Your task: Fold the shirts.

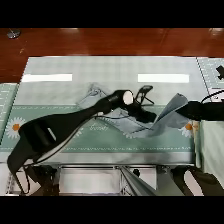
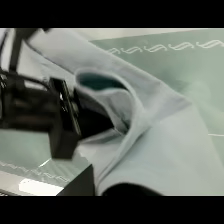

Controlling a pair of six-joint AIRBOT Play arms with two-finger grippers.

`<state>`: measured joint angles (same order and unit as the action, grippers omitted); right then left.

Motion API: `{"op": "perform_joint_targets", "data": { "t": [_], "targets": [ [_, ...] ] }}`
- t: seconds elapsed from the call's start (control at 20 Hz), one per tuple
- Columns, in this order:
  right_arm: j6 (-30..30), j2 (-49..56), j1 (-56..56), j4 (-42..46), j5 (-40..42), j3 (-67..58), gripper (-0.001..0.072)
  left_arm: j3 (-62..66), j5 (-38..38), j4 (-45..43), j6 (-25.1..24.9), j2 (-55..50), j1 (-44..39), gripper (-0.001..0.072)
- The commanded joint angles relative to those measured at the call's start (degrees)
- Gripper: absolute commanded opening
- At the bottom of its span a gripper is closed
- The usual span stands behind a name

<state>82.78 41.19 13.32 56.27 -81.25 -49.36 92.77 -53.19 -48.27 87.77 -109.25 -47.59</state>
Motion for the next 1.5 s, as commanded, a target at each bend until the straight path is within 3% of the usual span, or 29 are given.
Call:
{"op": "perform_joint_targets", "data": {
  "t": [0.0, 0.2, 0.45, 0.75, 0.9, 1.1, 1.15, 1.2, 1.25, 1.3, 1.45],
  "targets": [
    [-1.0, -0.1, -1.8, -5.2, 2.2, 0.0, 0.0025, 0.5, -7.7, -4.3, -1.2, 6.4, 10.3, 0.0019],
    [1.3, 6.2, -15.9, -5.2, 9.3, -4.5, 0.0025, -1.6, -17.7, -11.6, -2.6, 18.9, 25.7, 0.0020],
    [2.4, 28.9, -32.6, -5.2, 12.7, -25.0, 0.0025, -24.9, -10.1, -15.0, -2.6, 46.7, 39.5, 0.0020],
    [4.9, 56.4, -41.3, -4.9, 10.9, -52.1, 0.0025, -57.0, -5.7, -13.6, 2.4, 76.9, 41.5, 0.0020],
    [7.0, 66.2, -43.0, -4.8, 10.1, -61.1, 0.0025, -66.1, -5.4, -11.5, 4.7, 84.2, 41.5, 0.0020],
    [8.4, 73.2, -45.8, -4.9, 9.7, -66.0, 0.0026, -70.3, -2.0, -10.4, 5.6, 85.7, 41.5, 0.0020],
    [8.7, 74.3, -46.4, -5.2, 9.7, -66.4, 0.0108, -70.4, -0.2, -10.4, 5.6, 85.3, 41.5, 0.0020],
    [8.6, 75.0, -46.6, -6.6, 9.4, -66.4, 0.0314, -70.4, 1.7, -10.4, 5.6, 85.0, 41.5, 0.0020],
    [6.3, 75.2, -46.6, -9.1, 8.1, -66.4, 0.0646, -70.4, 3.8, -10.4, 5.6, 84.6, 41.5, 0.0020],
    [3.2, 74.9, -45.8, -10.4, 6.8, -66.6, 0.0633, -70.4, 6.1, -10.4, 5.6, 84.1, 41.5, 0.0020],
    [3.8, 69.9, -37.7, -7.6, 1.1, -67.5, 0.0632, -70.4, 9.5, -10.4, 5.6, 83.6, 41.5, 0.0020]
  ]
}}
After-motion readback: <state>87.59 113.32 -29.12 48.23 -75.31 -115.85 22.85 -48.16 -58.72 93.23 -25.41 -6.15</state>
